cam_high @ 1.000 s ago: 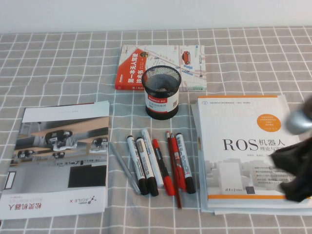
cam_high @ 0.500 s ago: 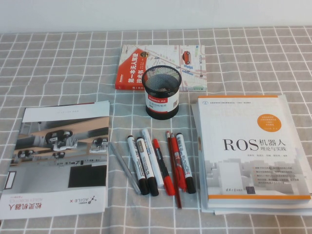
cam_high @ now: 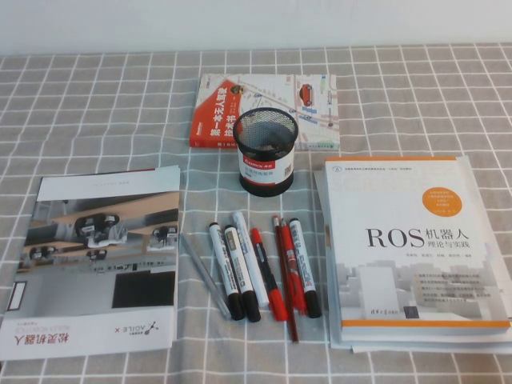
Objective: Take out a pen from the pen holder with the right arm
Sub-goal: 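Take a marker out of the pen holder and lay it on the table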
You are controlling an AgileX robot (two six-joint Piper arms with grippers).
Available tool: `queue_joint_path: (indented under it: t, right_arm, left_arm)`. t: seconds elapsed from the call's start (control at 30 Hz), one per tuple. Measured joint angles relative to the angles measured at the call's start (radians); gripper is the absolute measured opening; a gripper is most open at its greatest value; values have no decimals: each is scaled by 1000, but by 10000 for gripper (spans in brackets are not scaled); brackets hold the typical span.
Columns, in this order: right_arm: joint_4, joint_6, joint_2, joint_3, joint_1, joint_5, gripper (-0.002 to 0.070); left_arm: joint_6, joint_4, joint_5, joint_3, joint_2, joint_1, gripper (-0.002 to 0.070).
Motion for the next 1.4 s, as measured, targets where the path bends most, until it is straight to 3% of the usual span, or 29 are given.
queue_joint_path:
  t: [0.23, 1.4]
  right_arm:
    - [-70, 0, 0, 0, 0, 95, -12]
    - [-70, 0, 0, 0, 0, 95, -12]
  left_arm:
    - [0, 0, 0, 0, 0, 0, -3]
    - [0, 0, 0, 0, 0, 0, -3]
